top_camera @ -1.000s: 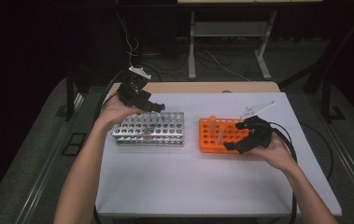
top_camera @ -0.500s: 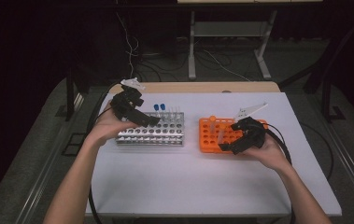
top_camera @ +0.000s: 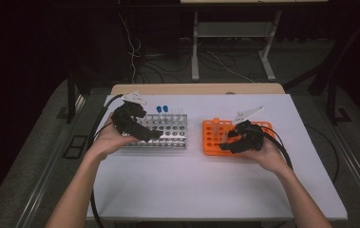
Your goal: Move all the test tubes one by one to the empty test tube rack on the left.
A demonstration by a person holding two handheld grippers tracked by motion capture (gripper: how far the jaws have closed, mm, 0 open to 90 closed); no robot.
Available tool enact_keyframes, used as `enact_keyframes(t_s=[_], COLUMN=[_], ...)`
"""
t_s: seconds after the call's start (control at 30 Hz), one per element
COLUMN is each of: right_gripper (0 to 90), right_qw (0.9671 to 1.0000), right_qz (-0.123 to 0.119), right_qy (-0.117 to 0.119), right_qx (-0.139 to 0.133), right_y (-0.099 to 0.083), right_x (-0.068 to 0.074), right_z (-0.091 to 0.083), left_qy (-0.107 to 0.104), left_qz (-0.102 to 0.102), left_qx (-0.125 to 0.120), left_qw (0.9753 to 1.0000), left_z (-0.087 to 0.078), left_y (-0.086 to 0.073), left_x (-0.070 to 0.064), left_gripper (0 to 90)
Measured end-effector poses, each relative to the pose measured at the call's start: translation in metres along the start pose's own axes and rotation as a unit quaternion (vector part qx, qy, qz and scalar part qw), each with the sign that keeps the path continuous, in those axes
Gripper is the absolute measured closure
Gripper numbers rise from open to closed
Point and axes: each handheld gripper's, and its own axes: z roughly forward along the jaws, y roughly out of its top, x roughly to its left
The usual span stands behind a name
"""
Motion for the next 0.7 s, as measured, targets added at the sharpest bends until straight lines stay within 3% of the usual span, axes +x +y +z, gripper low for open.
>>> enact_keyframes(t_s=[0.2,0.47,0.7], right_gripper=[50.5,73.0,73.4], right_qw=[0.9999,0.9999,0.9997], right_qz=[-0.001,-0.004,-0.017], right_qy=[-0.012,-0.014,-0.017], right_qx=[0.006,0.005,0.004], right_y=[0.000,-0.001,0.000], right_x=[0.000,0.001,0.004], right_z=[0.005,0.008,0.006], left_qy=[-0.006,-0.011,-0.014], left_qz=[0.012,0.023,0.025], left_qx=[0.003,0.006,0.010], left_qw=[0.9999,0.9997,0.9995], left_z=[0.003,0.006,0.007], left_y=[-0.001,0.001,0.001], left_x=[-0.007,-0.013,-0.014], left_gripper=[0.0,0.0,0.0])
